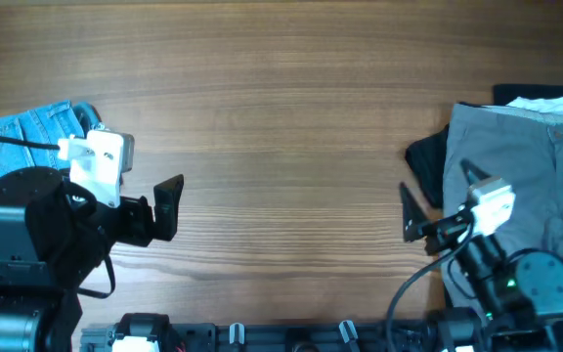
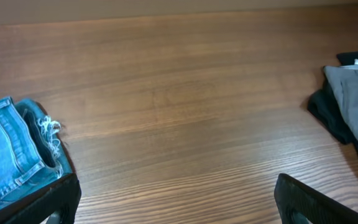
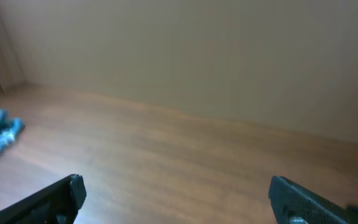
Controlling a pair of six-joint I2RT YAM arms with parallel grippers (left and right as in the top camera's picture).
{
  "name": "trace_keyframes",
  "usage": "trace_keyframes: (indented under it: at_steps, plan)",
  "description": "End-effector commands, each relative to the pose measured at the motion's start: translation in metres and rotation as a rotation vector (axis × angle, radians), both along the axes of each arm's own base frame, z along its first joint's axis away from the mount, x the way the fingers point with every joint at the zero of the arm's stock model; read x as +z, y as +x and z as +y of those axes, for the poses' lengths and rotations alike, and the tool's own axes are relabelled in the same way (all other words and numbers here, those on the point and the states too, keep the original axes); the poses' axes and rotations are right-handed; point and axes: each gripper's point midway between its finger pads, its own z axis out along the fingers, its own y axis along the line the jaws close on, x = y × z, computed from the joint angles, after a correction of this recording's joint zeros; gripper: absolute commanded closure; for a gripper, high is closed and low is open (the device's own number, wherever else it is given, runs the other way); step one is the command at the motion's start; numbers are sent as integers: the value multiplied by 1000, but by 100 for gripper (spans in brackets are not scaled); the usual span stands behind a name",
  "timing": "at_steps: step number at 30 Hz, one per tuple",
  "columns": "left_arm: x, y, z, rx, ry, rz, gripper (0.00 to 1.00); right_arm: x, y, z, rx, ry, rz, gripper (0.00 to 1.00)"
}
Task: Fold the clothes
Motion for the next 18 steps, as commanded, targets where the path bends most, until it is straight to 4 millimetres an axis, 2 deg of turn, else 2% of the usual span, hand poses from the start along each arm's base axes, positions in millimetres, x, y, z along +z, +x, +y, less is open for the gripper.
trace_keyframes:
  at_steps: [1, 6, 9, 18]
  plan:
    - [1, -1, 0, -13, 17, -10, 0, -45, -8, 4, 25, -24, -8, 0]
    - [1, -1, 0, -13, 17, -10, 0, -101, -7, 12, 72, -24, 53, 0]
    - [1, -1, 0, -13, 17, -10, 0, -126, -2, 12, 69, -28, 90, 0]
    - [1, -1, 0, -12, 17, -10, 0, -125, 0, 12, 68, -26, 69, 0]
